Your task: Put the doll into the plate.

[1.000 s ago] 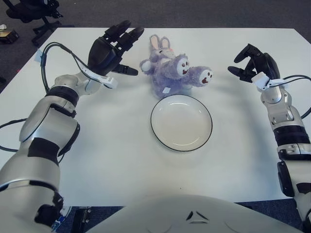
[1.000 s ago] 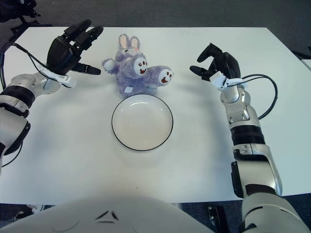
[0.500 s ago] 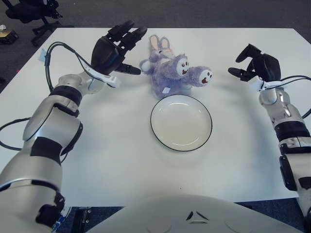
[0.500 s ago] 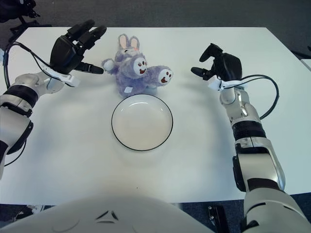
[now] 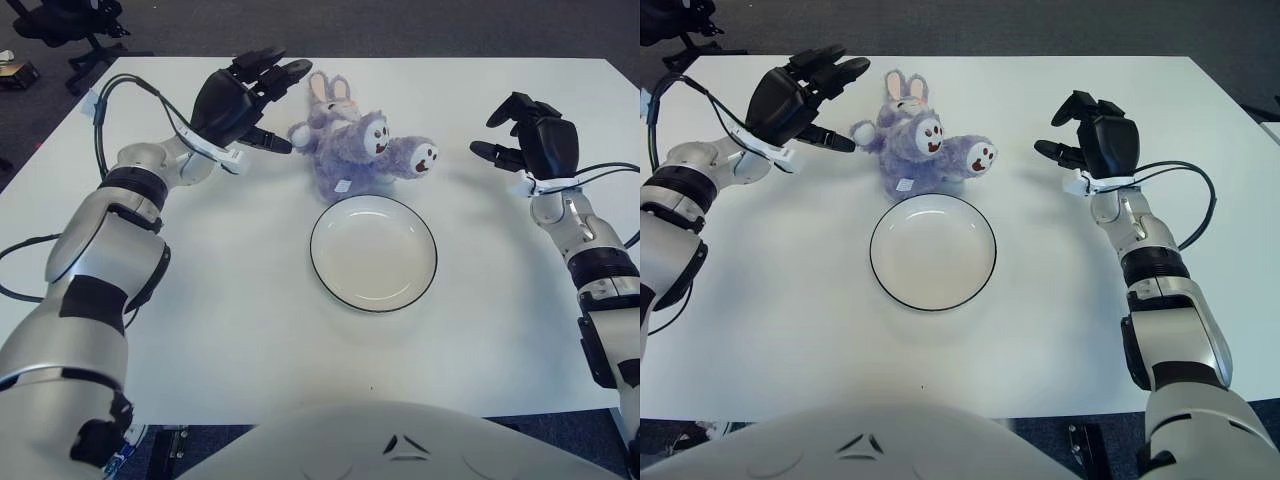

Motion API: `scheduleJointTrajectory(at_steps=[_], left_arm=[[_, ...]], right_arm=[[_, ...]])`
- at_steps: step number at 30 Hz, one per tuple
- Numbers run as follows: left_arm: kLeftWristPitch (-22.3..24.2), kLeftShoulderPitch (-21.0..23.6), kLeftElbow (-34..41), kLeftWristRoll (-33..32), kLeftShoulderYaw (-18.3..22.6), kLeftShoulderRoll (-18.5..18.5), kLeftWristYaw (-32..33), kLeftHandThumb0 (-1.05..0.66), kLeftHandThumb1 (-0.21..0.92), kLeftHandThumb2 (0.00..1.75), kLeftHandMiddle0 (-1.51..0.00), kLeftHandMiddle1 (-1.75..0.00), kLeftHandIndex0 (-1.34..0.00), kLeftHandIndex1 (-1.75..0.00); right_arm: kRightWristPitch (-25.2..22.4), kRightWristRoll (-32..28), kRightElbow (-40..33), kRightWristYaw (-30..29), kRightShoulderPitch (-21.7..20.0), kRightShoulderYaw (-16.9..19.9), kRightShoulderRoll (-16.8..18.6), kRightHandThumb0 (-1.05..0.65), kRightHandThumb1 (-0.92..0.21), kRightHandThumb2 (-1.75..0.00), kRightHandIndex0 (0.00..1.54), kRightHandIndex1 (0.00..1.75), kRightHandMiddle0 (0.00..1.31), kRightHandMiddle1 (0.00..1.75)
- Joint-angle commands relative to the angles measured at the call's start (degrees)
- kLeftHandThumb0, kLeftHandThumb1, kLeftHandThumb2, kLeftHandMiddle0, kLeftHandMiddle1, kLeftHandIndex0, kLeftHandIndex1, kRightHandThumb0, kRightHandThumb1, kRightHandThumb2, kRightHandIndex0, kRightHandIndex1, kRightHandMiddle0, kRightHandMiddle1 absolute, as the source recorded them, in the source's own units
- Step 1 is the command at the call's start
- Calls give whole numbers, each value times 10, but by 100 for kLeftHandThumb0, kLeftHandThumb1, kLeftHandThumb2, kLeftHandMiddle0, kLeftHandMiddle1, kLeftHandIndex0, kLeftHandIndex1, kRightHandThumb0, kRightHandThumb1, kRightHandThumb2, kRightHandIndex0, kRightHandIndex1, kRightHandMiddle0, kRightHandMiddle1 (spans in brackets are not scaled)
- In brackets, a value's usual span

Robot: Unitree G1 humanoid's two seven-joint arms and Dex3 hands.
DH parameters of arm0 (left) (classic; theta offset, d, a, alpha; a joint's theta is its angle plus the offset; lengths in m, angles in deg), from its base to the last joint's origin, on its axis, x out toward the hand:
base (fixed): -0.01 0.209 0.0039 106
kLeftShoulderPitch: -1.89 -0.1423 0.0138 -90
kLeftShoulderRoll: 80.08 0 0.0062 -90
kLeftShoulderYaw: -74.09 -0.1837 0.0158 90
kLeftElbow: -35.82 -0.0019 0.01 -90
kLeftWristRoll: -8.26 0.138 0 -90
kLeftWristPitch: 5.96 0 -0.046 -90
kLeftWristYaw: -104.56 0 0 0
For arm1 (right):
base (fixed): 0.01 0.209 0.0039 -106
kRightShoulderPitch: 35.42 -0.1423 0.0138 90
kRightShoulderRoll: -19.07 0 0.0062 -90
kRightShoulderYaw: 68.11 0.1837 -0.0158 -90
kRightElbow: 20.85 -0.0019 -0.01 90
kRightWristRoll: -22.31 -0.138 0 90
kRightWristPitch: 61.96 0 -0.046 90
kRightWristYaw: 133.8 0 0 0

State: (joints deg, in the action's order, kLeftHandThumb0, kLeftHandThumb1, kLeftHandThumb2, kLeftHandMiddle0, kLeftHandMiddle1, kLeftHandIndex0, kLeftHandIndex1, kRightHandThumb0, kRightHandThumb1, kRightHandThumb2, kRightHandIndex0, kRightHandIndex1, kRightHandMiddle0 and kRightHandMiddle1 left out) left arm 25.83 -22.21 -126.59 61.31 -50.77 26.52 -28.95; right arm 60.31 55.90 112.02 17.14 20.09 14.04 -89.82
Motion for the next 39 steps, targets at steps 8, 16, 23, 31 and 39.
scheduleJointTrajectory(at_steps=[8, 16, 23, 31, 39], left_arm=[[34, 45, 3, 66, -53, 7, 37, -57, 86, 0, -52, 0, -45, -10], [58, 59, -7, 109, -93, 0, 95, -58, 87, 0, -50, 0, -46, -9], [83, 62, -17, 128, -121, -21, 109, -60, 89, 1, -49, 0, -47, -8], [78, 64, -25, 124, -130, -28, 105, -63, 92, 1, -48, 0, -47, -7], [24, 74, -31, 115, -137, -37, -5, -73, 92, 10, -42, 0, -44, -4]], right_arm=[[-113, -129, -171, 162, 63, 50, 27, -1, -92, -34, 45, 149, 28, 146], [-158, -192, -240, 245, 87, 75, 39, -1, -92, -32, 49, 150, 29, 139], [-157, -284, -279, 324, 102, 99, 63, -1, -92, -26, 55, 144, 36, 132], [-178, -311, -309, 365, 111, 112, 73, -1, -92, -23, 60, 137, 38, 132], [-342, -367, -454, 409, 138, 129, 78, -1, -92, -22, 61, 135, 38, 132]])
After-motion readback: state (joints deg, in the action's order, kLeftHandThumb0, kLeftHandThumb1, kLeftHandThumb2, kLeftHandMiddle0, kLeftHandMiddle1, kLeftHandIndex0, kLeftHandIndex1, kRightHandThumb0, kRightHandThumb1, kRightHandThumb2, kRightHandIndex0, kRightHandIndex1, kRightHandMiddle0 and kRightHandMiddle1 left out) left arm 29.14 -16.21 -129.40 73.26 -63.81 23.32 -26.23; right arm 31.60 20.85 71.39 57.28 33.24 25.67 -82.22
